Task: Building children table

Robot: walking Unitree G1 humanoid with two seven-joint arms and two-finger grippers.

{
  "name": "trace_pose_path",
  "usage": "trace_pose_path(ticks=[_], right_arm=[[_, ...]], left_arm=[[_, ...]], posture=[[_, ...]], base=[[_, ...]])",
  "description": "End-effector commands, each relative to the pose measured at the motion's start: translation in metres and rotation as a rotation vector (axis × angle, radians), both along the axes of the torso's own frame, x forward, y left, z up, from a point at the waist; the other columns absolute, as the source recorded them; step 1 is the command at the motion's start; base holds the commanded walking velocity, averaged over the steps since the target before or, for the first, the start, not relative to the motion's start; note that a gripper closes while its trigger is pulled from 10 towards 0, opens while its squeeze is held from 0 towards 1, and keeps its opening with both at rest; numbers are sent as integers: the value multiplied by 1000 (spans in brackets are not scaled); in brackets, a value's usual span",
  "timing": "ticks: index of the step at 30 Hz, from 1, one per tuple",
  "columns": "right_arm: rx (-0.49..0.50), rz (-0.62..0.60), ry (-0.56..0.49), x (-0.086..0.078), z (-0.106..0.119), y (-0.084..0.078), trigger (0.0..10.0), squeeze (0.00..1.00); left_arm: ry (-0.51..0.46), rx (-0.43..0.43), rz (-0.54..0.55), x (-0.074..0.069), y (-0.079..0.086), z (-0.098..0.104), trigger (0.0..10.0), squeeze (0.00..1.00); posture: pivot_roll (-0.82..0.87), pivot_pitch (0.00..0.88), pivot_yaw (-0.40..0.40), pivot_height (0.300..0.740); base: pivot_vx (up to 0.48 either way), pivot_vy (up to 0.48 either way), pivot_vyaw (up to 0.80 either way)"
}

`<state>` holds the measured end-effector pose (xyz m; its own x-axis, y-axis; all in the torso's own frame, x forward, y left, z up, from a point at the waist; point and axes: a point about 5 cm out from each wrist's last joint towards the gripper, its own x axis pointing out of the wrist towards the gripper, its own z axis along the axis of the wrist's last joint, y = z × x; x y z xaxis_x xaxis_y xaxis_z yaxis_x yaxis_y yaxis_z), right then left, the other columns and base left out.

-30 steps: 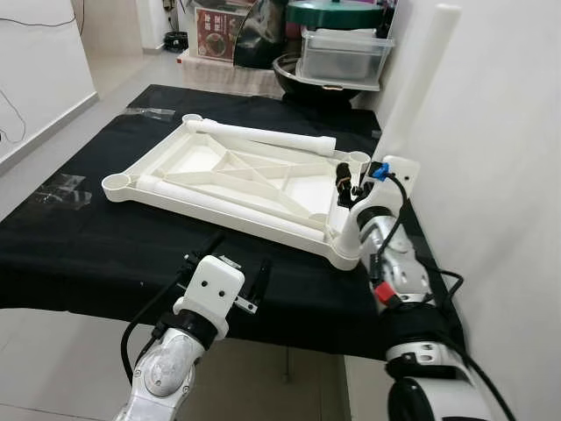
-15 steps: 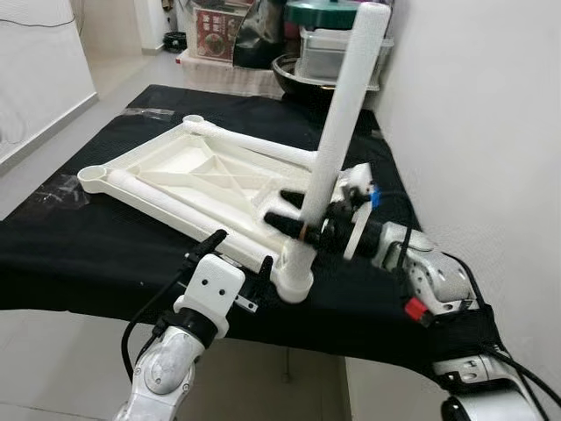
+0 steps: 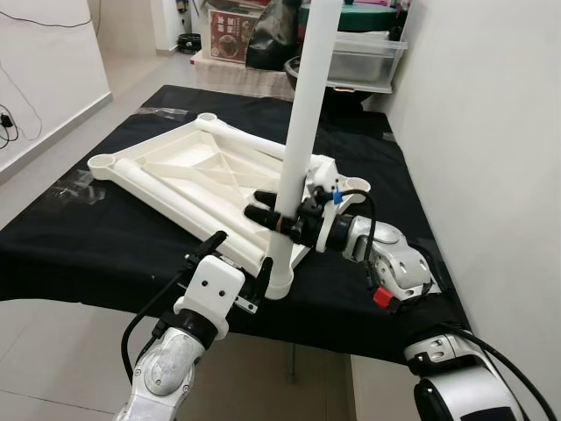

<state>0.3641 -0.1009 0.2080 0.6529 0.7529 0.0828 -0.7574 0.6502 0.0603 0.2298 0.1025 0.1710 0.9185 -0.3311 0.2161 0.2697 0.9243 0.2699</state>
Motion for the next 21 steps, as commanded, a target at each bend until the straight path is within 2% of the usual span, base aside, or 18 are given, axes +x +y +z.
trace_pose_path(ticks=[1, 2, 3, 4, 5, 6, 8, 10, 11, 13, 14, 15, 18, 19, 21], right_arm=[[26, -217, 29, 9, 0, -20, 0, 0], [26, -217, 29, 9, 0, -20, 0, 0], [21, -338, 36, 12, -2, -26, 0, 0], [16, -611, 80, 16, -7, -43, 0, 0], [16, -611, 80, 16, -7, -43, 0, 0], [21, -806, 121, 16, -13, -55, 0, 0], [21, -806, 121, 16, -13, -55, 0, 0], [12, -1083, 184, 5, -24, -64, 0, 0], [12, -1083, 184, 5, -24, -64, 0, 0], [42, -1145, 222, -3, -30, -48, 0, 0], [42, -1145, 222, -3, -30, -48, 0, 0], [81, -1109, 225, -3, -28, -37, 10000, 0], [108, -1081, 223, -2, -27, -30, 10000, 0], [128, -1042, 203, -1, -24, -25, 10000, 1000], [136, -1009, 167, 1, -21, -21, 10000, 1000]], left_arm=[[14, 12, 0, -1, 0, -3, 10000, 0], [14, 12, 0, -1, 0, -3, 10000, 0], [14, 11, 0, 0, -1, -3, 10000, 0], [15, 10, -1, 0, -1, -4, 10000, 0], [15, 10, -1, 0, -1, -4, 10000, 0], [15, 10, -2, 0, -1, -4, 10000, 0], [15, 10, -2, 0, -1, -4, 10000, 0], [15, 7, -3, 1, -2, -4, 10000, 0], [15, 7, -3, 1, -2, -4, 10000, 0], [12, 7, -1, 1, -2, -3, 10000, 0], [12, 7, -1, 1, -2, -3, 10000, 0], [11, 8, 0, 1, -2, -3, 10000, 0], [11, 9, 0, 2, -2, -3, 10000, 0], [12, 10, 2, 2, -1, -3, 10000, 0], [13, 10, 4, 1, -1, -3, 10000, 0]], posture=[[110, 43, -112, 740], [110, 43, -112, 740], [105, 42, -110, 740], [100, 44, -105, 740], [100, 44, -105, 740], [99, 41, -106, 740], [99, 41, -106, 740], [99, 43, -108, 740], [99, 43, -108, 740], [101, 45, -109, 740], [101, 45, -109, 740], [104, 50, -110, 740], [104, 52, -111, 740], [103, 51, -110, 740], [102, 53, -111, 740]], base=[[0, 0, 0], [0, 0, 0], [0, 0, 0], [0, 0, 0], [0, 0, 0], [0, 0, 0], [0, 0, 0], [0, 0, 0], [0, 0, 0], [0, 0, 0], [0, 0, 0], [0, 0, 0], [0, 0, 0], [0, 0, 0], [0, 0, 0]])
